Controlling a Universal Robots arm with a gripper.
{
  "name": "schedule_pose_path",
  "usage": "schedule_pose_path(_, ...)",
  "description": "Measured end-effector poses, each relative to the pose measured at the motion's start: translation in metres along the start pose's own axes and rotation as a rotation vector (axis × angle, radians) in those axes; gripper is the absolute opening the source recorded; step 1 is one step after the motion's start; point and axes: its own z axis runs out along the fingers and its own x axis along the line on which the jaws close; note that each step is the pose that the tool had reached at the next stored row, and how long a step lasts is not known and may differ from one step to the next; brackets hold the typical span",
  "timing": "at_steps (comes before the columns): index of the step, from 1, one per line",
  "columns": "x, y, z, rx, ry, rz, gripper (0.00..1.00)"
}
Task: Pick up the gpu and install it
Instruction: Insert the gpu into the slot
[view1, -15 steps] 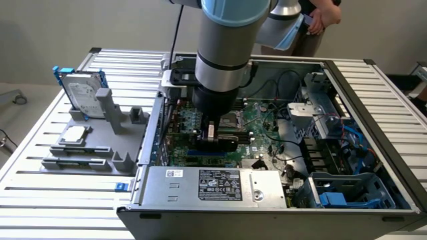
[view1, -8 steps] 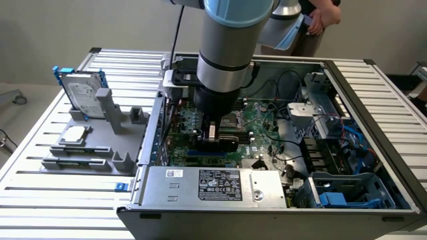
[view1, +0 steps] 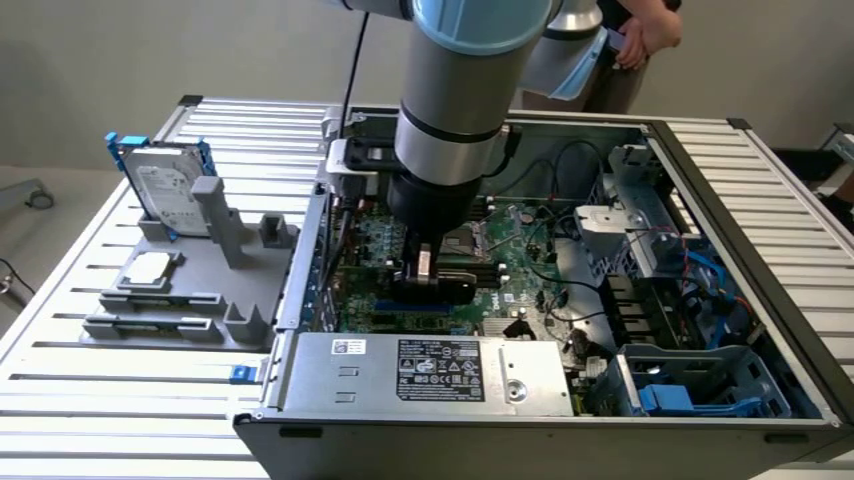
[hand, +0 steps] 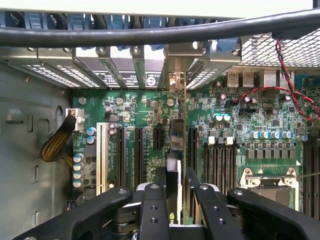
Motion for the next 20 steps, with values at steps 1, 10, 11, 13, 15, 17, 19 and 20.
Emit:
schedule_pose_path(1, 0.0004, -0.0003, -0.0001, -0.0014, 0.0002, 0.0, 0.26)
schedule_pose_path(10, 0.0012, -0.0048, -0.0007, -0.0051, 0.0008, -0.005, 0.26)
schedule_pose_path(11, 0.0012, -0.0049, -0.0007, -0.0052, 0.001, -0.005, 0.26)
schedule_pose_path(13, 0.0013, -0.005, -0.0003, -0.0052, 0.0009, -0.005, 0.26)
schedule_pose_path(15, 0.0014, -0.005, 0.0003, -0.0052, 0.0008, -0.005, 0.26)
schedule_pose_path(17, 0.0014, -0.0051, 0.001, -0.0051, 0.0009, -0.005, 0.26)
schedule_pose_path(19, 0.0015, -0.0052, 0.0014, -0.0058, 0.001, -0.005, 0.26)
schedule_pose_path(20, 0.0015, -0.0052, 0.0015, -0.0063, 0.001, -0.005, 0.26)
